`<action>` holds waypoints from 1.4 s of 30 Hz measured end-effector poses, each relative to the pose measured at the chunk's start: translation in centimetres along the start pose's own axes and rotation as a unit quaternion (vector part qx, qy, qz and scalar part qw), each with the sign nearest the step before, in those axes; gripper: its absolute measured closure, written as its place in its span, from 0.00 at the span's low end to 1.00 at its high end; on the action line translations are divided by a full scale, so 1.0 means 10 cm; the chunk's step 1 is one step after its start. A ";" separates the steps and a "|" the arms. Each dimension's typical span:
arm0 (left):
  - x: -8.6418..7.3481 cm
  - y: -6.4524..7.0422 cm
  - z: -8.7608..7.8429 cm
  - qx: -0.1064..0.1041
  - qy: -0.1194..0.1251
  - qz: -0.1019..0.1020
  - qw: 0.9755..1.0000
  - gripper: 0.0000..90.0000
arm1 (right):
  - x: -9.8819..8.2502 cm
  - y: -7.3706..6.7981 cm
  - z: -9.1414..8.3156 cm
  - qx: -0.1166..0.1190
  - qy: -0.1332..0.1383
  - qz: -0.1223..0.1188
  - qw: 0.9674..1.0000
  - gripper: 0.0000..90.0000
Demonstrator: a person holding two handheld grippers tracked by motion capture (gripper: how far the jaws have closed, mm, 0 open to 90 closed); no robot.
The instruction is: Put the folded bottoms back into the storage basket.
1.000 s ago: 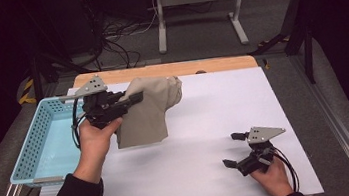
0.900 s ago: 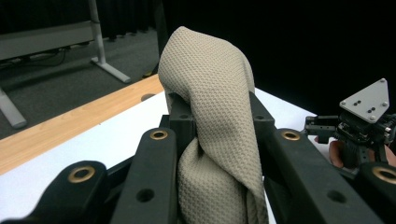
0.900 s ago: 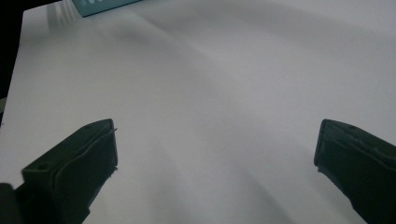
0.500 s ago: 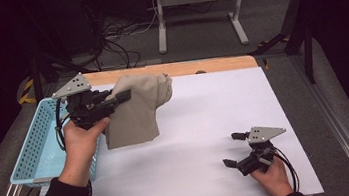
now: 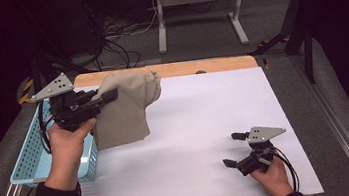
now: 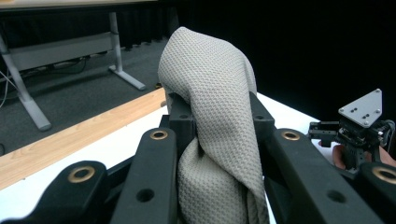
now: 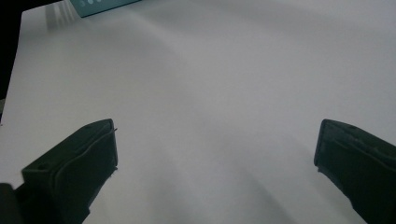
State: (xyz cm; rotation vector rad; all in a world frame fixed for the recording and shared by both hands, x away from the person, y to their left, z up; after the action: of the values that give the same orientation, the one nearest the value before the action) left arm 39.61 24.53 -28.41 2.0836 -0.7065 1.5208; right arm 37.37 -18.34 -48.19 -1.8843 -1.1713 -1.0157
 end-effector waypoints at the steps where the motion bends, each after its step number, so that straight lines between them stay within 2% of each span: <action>1: 0.00 -0.01 -0.02 0.001 0.001 0.000 1.000 0.80 | 0.00 0.00 0.00 0.000 0.000 0.000 1.000 0.00; 19: 0.01 -0.11 -0.28 0.022 0.011 0.002 1.000 0.80 | 0.00 0.00 0.00 0.000 -0.001 0.000 1.000 0.00; 34: 0.00 -0.27 -0.66 0.047 0.018 0.002 0.999 0.80 | 0.00 -0.01 0.00 0.000 -0.002 0.001 1.000 0.00; 42: -0.04 -0.34 -0.80 0.060 0.016 0.003 0.998 0.80 | -0.01 0.00 0.00 -0.001 -0.004 0.000 1.000 0.00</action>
State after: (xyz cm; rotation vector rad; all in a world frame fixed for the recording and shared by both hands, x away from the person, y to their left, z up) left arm 35.96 32.23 -26.76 2.1401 -0.6243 1.6321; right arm 37.32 -18.31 -48.27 -1.8924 -1.1742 -1.0109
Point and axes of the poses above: each handheld gripper's, and its own axes: z roughly forward along the jaws, x roughly out of its top, y roughly to its right, the point moved 4 cm from there along z, roughly forward along the jaws, and after that the axes turned 8 degrees about x, right-handed, at the moved point
